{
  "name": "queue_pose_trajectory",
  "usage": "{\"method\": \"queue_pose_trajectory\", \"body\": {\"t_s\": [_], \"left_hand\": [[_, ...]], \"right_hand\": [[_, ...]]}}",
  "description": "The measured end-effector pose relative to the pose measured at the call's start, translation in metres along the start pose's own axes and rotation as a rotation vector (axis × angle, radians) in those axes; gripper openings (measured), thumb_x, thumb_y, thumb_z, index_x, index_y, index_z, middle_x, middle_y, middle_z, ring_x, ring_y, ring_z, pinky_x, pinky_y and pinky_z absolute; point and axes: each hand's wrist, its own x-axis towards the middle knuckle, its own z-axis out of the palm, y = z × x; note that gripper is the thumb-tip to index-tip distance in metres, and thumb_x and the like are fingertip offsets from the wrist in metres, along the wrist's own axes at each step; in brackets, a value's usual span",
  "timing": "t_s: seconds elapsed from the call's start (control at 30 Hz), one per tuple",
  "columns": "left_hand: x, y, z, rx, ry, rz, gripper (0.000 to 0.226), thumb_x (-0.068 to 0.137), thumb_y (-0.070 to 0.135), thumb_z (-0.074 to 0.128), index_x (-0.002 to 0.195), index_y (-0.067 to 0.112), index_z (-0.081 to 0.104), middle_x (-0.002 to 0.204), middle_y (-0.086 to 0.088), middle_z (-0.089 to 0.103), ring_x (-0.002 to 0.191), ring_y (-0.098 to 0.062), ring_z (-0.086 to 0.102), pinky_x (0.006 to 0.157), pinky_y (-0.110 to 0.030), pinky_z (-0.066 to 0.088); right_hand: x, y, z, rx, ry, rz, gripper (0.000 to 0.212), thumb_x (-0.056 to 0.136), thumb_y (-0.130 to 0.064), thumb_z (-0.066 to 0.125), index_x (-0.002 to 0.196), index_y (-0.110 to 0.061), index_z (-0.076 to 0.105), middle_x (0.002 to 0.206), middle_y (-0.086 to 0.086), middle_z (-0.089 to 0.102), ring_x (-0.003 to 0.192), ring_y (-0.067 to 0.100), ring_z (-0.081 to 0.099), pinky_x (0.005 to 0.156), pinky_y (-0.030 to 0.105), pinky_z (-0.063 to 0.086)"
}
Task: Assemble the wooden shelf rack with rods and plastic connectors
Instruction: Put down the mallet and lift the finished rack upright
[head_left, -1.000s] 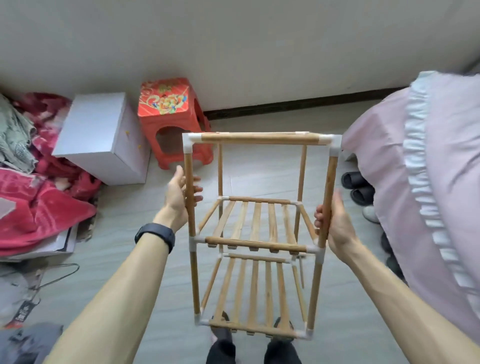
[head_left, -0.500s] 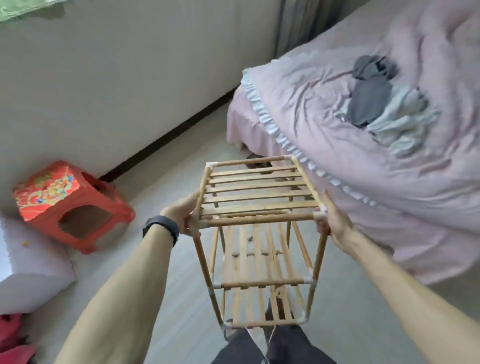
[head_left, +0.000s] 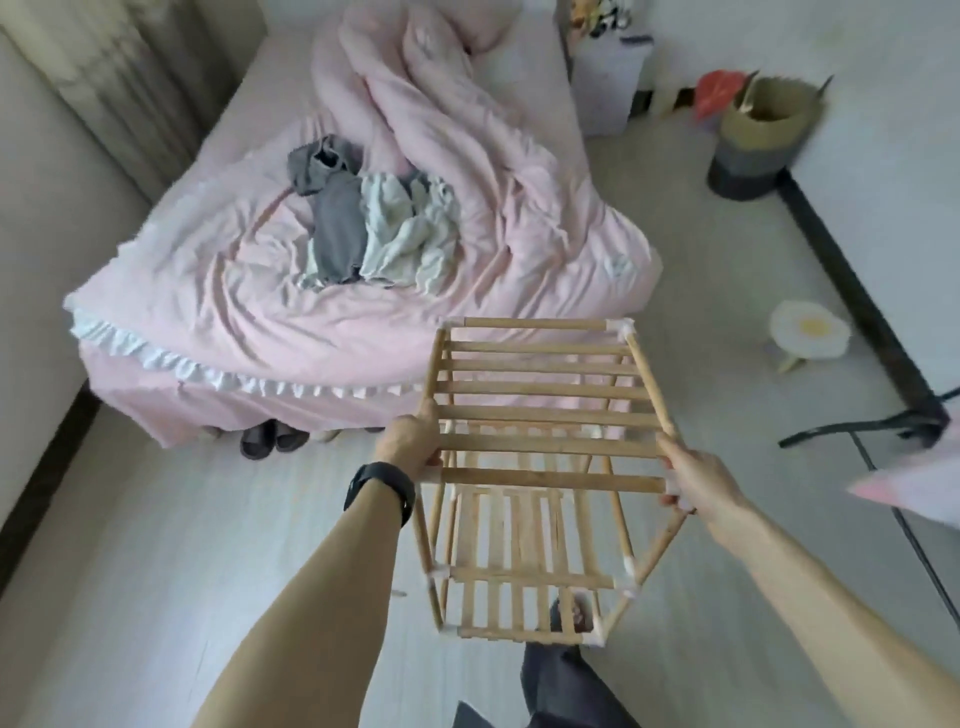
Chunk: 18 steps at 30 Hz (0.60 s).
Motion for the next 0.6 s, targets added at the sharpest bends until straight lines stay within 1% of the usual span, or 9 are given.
{"method": "queue_pose_trajectory", "body": {"t_s": [0.03,0.1,0.17,0.23,0.3,0.4,0.43,0.5,0.6], "left_hand": [[0.009,0.024,0.026,0.044,-0.031,0.027,0.055,0.106,0.041,0.041,0.117,-0.007,0.065,0.111,-0.024,0.071,0.074,-0.027,0.068,0.057,-0.026,0.052],[0.016,0.071,0.081,0.181,-0.081,0.069,0.066,0.104,0.054,0.033,0.100,-0.001,0.070,0.095,-0.020,0.075,0.086,-0.031,0.073,0.074,-0.036,0.060],[0.020,0.120,0.134,0.244,-0.135,0.105,0.068,0.099,0.064,0.031,0.088,0.008,0.068,0.073,-0.011,0.074,0.079,-0.031,0.073,0.084,-0.044,0.060],[0.025,0.167,0.184,0.264,-0.172,0.128,0.066,0.099,0.064,0.035,0.086,0.007,0.066,0.069,-0.008,0.072,0.072,-0.029,0.070,0.083,-0.046,0.060],[0.030,0.213,0.229,0.281,-0.210,0.184,0.061,0.100,0.060,0.038,0.093,0.006,0.066,0.080,-0.009,0.072,0.081,-0.030,0.071,0.086,-0.045,0.059],[0.045,0.274,0.285,0.311,-0.267,0.267,0.053,0.097,0.057,0.046,0.096,0.009,0.067,0.083,-0.007,0.074,0.080,-0.025,0.070,0.079,-0.036,0.057],[0.051,0.293,0.302,0.310,-0.287,0.289,0.053,0.095,0.058,0.049,0.098,0.009,0.068,0.086,-0.008,0.075,0.080,-0.024,0.070,0.077,-0.035,0.057],[0.061,0.332,0.335,0.333,-0.287,0.329,0.058,0.095,0.061,0.048,0.099,0.007,0.070,0.089,-0.009,0.074,0.081,-0.026,0.069,0.074,-0.034,0.056],[0.080,0.393,0.377,0.393,-0.227,0.409,0.062,0.095,0.067,0.042,0.088,0.012,0.071,0.074,-0.001,0.071,0.068,-0.020,0.067,0.050,-0.022,0.047]], "right_hand": [[0.013,-0.001,-0.024,0.024,0.025,0.051,0.051,0.093,-0.061,0.059,0.092,-0.011,0.065,0.078,0.005,0.067,0.071,0.024,0.068,0.076,0.044,0.059],[0.034,-0.004,-0.079,0.059,0.073,0.156,0.051,0.092,-0.059,0.062,0.094,-0.009,0.063,0.088,0.006,0.067,0.078,0.025,0.069,0.082,0.045,0.060],[0.056,-0.011,-0.133,0.140,0.140,0.225,0.050,0.093,-0.056,0.064,0.099,-0.006,0.061,0.090,0.006,0.067,0.077,0.024,0.068,0.070,0.039,0.061],[0.074,-0.021,-0.186,0.192,0.210,0.239,0.046,0.093,-0.052,0.065,0.098,-0.007,0.062,0.088,0.006,0.067,0.074,0.022,0.068,0.049,0.026,0.051],[0.089,-0.034,-0.233,0.213,0.273,0.223,0.041,0.095,-0.047,0.066,0.095,-0.006,0.063,0.085,0.005,0.067,0.072,0.020,0.069,0.055,0.030,0.053],[0.117,-0.054,-0.291,0.220,0.384,0.199,0.033,0.095,-0.041,0.067,0.086,-0.010,0.062,0.081,0.004,0.067,0.066,0.020,0.068,0.082,0.043,0.060],[0.127,-0.060,-0.308,0.211,0.414,0.186,0.032,0.095,-0.041,0.068,0.085,-0.011,0.062,0.080,0.004,0.068,0.064,0.020,0.068,0.080,0.043,0.060],[0.150,-0.072,-0.339,0.204,0.465,0.153,0.031,0.094,-0.042,0.068,0.085,-0.013,0.062,0.078,0.002,0.068,0.059,0.017,0.068,0.063,0.035,0.058],[0.194,-0.091,-0.379,0.200,0.482,0.117,0.031,0.092,-0.048,0.065,0.090,-0.016,0.065,0.077,0.000,0.070,0.054,0.011,0.069,0.053,0.025,0.047]]}}
